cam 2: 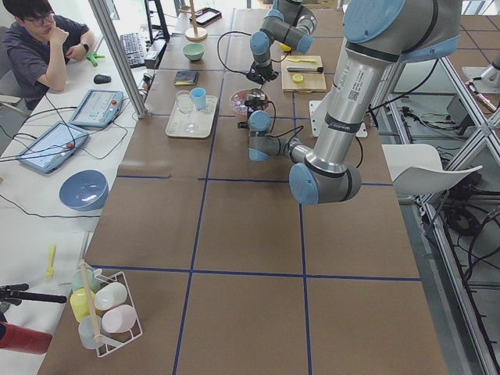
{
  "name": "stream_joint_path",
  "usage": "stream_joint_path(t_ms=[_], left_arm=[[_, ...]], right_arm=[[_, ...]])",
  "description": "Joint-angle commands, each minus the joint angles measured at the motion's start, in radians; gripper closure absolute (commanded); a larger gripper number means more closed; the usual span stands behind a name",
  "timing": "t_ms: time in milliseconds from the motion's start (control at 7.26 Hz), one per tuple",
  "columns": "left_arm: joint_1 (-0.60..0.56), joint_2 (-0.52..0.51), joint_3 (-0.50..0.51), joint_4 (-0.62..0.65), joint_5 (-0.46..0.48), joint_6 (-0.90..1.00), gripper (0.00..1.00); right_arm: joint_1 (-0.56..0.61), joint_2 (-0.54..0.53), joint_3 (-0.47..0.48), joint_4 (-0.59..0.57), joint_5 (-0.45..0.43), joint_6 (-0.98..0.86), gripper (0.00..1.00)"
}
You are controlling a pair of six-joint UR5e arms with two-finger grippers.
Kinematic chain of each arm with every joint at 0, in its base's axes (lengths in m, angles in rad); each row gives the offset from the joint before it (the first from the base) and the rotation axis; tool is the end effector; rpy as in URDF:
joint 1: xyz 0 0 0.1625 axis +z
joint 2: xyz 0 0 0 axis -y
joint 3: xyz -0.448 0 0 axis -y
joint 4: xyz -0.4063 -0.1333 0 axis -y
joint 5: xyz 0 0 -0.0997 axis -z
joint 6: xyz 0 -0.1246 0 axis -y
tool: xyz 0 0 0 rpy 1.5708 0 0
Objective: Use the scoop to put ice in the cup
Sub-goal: 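Dig the scoop into the ice cubes with the right gripper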
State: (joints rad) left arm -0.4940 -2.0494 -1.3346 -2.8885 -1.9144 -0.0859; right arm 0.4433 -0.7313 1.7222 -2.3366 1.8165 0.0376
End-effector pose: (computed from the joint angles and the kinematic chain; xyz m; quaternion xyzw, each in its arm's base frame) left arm 0.5898 -0.4214 0.3642 0.5124 0.4821 0.4388 0.5590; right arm -0.5703 -0.3848 0.2174 0.0261 -0.1630 -0.5230 0.8362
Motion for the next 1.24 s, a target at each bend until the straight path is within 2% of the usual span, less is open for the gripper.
stream_joint_path(t_ms=[0,413,1102], left_arm=[[0.000,0.000,0.000,0.000,0.000,0.000,0.00],[0.000,0.000,0.000,0.000,0.000,0.000,0.00],[0.000,0.000,0.000,0.000,0.000,0.000,0.00]], right_arm=[[-0.003,-0.057,0.019,0.115,0.001,0.031,1.00],[-0.006,-0.123,0.054,0.225,0.001,0.054,1.00],[-0.005,-0.137,0.126,0.243,0.003,0.061,1.00]])
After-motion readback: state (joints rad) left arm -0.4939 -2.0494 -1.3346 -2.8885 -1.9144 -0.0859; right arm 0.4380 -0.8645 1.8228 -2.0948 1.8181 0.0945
